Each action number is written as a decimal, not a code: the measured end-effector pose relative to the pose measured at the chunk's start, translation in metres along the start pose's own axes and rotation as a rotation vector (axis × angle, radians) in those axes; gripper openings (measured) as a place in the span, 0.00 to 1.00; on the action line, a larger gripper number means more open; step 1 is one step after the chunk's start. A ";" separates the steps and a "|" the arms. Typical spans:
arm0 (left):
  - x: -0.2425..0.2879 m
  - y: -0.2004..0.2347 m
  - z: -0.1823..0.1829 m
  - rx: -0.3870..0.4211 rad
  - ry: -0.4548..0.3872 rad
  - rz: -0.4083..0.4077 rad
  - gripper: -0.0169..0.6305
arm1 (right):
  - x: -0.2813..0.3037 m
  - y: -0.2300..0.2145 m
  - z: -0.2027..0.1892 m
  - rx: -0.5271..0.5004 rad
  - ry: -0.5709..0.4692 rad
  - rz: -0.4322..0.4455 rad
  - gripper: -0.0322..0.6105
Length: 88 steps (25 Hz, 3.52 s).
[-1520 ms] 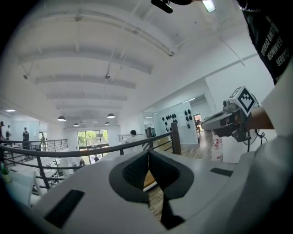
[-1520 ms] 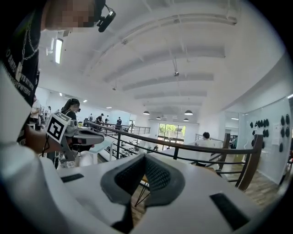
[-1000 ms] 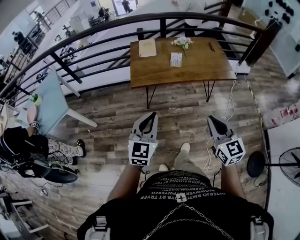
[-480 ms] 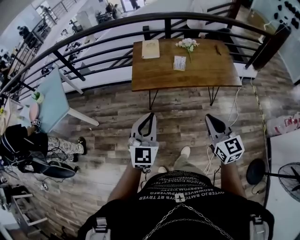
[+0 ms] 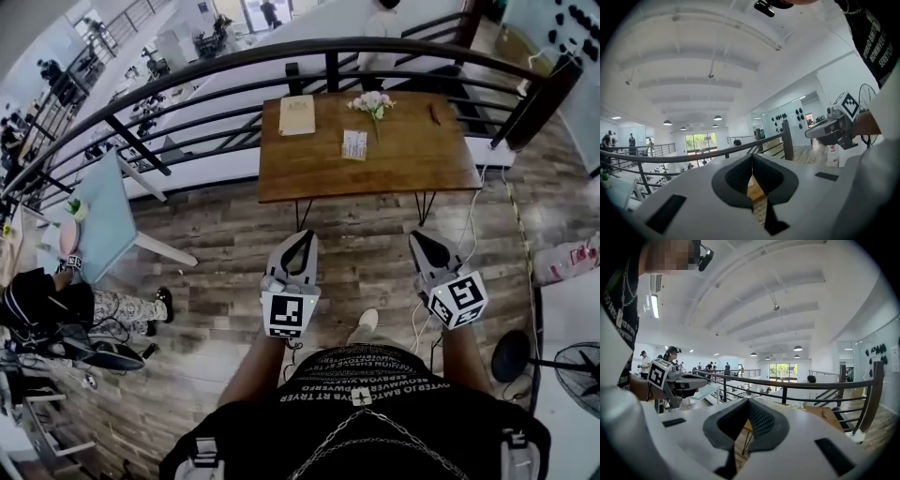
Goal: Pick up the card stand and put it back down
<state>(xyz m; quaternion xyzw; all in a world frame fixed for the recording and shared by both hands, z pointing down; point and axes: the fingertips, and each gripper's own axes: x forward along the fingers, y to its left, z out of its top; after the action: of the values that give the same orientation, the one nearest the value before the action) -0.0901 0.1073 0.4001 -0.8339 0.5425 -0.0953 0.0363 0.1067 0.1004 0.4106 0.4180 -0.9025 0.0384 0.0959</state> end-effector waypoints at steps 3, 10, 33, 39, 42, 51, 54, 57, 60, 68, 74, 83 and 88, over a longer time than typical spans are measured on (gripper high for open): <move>0.013 -0.001 0.006 -0.036 -0.003 0.002 0.07 | 0.004 -0.011 0.002 0.001 0.001 0.012 0.07; 0.037 -0.007 0.016 -0.047 -0.002 0.027 0.07 | 0.010 -0.043 0.009 0.005 -0.020 0.032 0.07; 0.097 -0.042 0.019 -0.056 0.053 0.055 0.07 | 0.036 -0.111 -0.007 0.027 0.022 0.136 0.07; 0.114 -0.019 0.000 -0.060 0.076 0.050 0.07 | 0.068 -0.104 -0.007 0.019 0.029 0.149 0.07; 0.130 -0.011 0.001 -0.053 0.064 0.033 0.07 | 0.079 -0.108 -0.007 0.017 0.033 0.130 0.07; 0.172 0.038 0.008 -0.029 0.059 0.016 0.07 | 0.129 -0.138 0.024 0.000 0.007 0.068 0.07; 0.183 0.051 0.000 -0.037 0.071 0.013 0.07 | 0.150 -0.139 0.023 0.000 0.018 0.078 0.07; 0.196 0.064 -0.005 -0.046 0.082 0.011 0.07 | 0.166 -0.143 0.021 0.003 0.034 0.079 0.07; 0.208 0.077 -0.010 -0.057 0.086 0.009 0.07 | 0.179 -0.147 0.022 0.005 0.053 0.074 0.07; 0.243 0.105 -0.005 -0.069 0.057 -0.016 0.07 | 0.202 -0.165 0.035 -0.009 0.064 0.023 0.07; 0.268 0.117 -0.006 -0.068 0.060 -0.077 0.07 | 0.216 -0.173 0.036 0.005 0.080 -0.023 0.07; 0.286 0.156 0.006 -0.050 0.013 -0.123 0.07 | 0.244 -0.173 0.058 -0.004 0.052 -0.089 0.07; 0.290 0.174 -0.005 -0.070 0.029 -0.139 0.07 | 0.263 -0.162 0.058 0.015 0.063 -0.090 0.07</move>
<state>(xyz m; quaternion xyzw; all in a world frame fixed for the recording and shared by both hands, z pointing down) -0.1335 -0.2282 0.4107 -0.8688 0.4867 -0.0908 -0.0076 0.0557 -0.2101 0.4060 0.4575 -0.8790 0.0540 0.1229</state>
